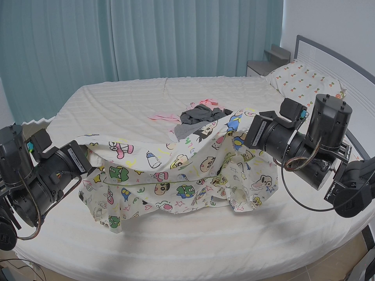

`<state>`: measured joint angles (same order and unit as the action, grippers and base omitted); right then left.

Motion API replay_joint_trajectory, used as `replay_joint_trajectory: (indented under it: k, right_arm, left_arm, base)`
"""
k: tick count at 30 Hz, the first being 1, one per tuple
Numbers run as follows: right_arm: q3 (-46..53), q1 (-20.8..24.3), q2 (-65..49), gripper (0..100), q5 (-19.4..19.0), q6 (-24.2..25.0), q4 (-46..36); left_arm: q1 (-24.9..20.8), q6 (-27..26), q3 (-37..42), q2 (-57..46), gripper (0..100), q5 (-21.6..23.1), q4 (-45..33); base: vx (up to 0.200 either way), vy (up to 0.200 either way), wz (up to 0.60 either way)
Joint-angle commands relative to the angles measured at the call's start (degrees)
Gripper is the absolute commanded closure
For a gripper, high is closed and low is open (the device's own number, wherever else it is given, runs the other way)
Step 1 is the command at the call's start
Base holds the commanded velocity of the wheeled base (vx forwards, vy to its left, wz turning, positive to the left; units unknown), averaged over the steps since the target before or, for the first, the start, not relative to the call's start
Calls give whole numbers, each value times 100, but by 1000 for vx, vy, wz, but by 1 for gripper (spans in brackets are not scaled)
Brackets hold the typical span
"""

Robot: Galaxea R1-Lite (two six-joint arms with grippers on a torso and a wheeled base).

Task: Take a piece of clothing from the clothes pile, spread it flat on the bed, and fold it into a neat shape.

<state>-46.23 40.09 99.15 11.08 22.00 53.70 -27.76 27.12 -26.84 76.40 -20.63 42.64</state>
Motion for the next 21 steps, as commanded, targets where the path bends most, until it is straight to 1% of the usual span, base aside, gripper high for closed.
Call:
replay_joint_trajectory:
  k: [1,8,21]
  right_arm:
    - [-36,60,61,100,-1,-3,0]
    - [-97,139,61,100,-1,-3,9]
    - [-62,139,17,100,-9,-3,9]
  left_arm:
    - [25,3,4,-2,100,-3,7]
    - [25,3,48,-37,100,-12,7]
    - [16,3,48,-46,100,-20,7]
  base:
    - [0,200,0]
    - [0,200,0]
    - [0,200,0]
